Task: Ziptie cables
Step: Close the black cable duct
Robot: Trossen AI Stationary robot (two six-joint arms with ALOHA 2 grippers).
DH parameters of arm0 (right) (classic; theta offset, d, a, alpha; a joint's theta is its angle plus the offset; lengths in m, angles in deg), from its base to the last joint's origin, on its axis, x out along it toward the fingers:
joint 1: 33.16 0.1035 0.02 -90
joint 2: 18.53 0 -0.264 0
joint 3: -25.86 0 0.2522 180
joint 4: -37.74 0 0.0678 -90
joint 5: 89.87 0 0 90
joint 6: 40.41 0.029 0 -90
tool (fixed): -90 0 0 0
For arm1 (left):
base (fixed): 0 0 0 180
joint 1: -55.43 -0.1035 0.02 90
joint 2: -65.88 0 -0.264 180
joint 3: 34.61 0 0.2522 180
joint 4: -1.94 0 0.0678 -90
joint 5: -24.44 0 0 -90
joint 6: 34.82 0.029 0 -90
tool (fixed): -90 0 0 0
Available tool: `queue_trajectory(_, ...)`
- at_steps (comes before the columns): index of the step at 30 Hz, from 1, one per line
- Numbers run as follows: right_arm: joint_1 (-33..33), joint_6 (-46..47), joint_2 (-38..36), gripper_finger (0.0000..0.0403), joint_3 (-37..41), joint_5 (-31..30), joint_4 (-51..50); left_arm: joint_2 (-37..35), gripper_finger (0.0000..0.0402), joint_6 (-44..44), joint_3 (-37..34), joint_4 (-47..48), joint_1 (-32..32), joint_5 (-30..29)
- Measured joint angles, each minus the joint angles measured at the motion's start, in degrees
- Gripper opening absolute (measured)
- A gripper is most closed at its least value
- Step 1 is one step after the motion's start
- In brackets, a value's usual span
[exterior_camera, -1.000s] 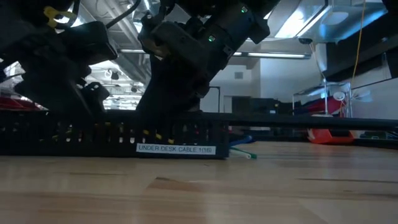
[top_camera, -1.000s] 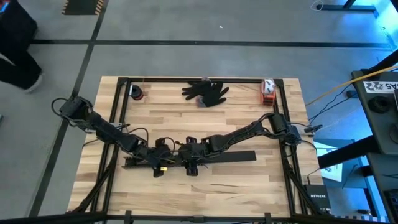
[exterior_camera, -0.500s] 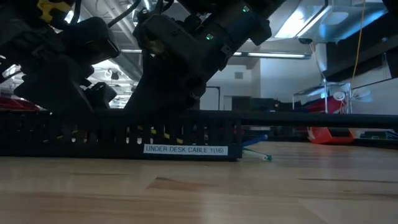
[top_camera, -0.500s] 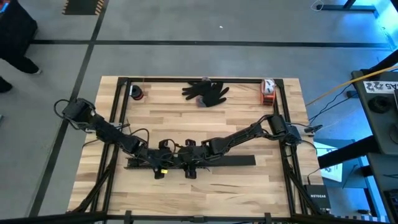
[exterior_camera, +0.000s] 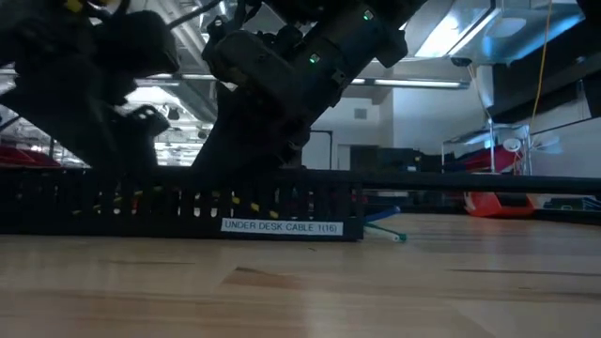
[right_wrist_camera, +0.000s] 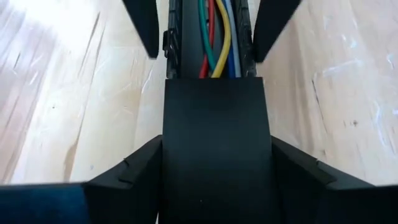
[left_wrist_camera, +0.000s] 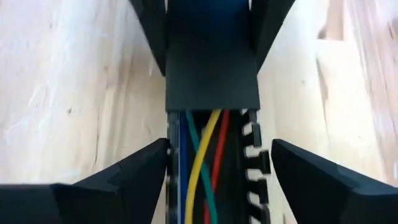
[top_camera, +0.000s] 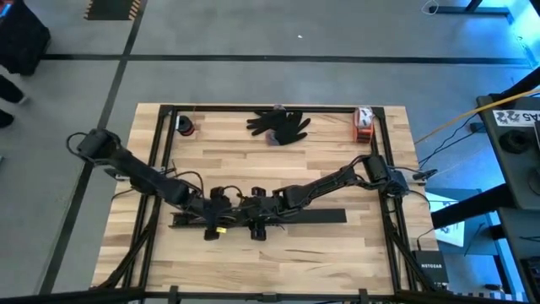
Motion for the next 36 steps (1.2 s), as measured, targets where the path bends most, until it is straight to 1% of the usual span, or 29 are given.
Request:
queue_trajectory(3,0.0,0.0,0.0,0.0230,0.0,0.1,-0.2,-0.3,0.0280,-1.1,-0.4,2.0,1.0,-0.3)
queue_trajectory(9,0.0,0.0,0.0,0.0230,0.0,0.4,-0.3,0.4,0.0275,-3.7,-4.2,-4.1,1.6,-2.6)
queue_trajectory(12,0.0,-0.1,-0.1,0.0230,0.0,0.5,-0.4,0.9,0.0247,-3.5,-5.6,-8.3,1.3,-3.2)
queue_trajectory(17,0.1,0.1,-0.1,0.0230,0.3,1.4,1.5,2.7,0.0201,-3.3,-5.9,-12.7,1.2,-3.3)
queue_trajectory(21,0.1,0.1,0.0,0.0230,0.3,1.5,3.0,4.1,0.0185,-3.5,-5.9,-15.7,0.9,-3.3)
queue_trajectory(24,0.1,0.3,0.7,0.0230,0.4,1.6,6.1,5.4,0.0185,-2.9,-5.9,-18.9,0.7,-3.4)
queue_trajectory(30,0.2,1.4,0.7,0.0230,0.4,1.4,5.4,6.3,0.0201,-3.2,-6.0,-20.8,0.6,-3.1)
queue_trajectory(33,0.2,1.4,0.7,0.0230,0.4,1.9,5.0,6.3,0.0221,-3.4,-6.0,-20.7,0.2,-2.8)
queue_trajectory(36,0.5,1.3,0.7,0.0230,0.2,1.5,4.3,6.0,0.0249,-3.1,-5.9,-20.4,-0.9,1.0)
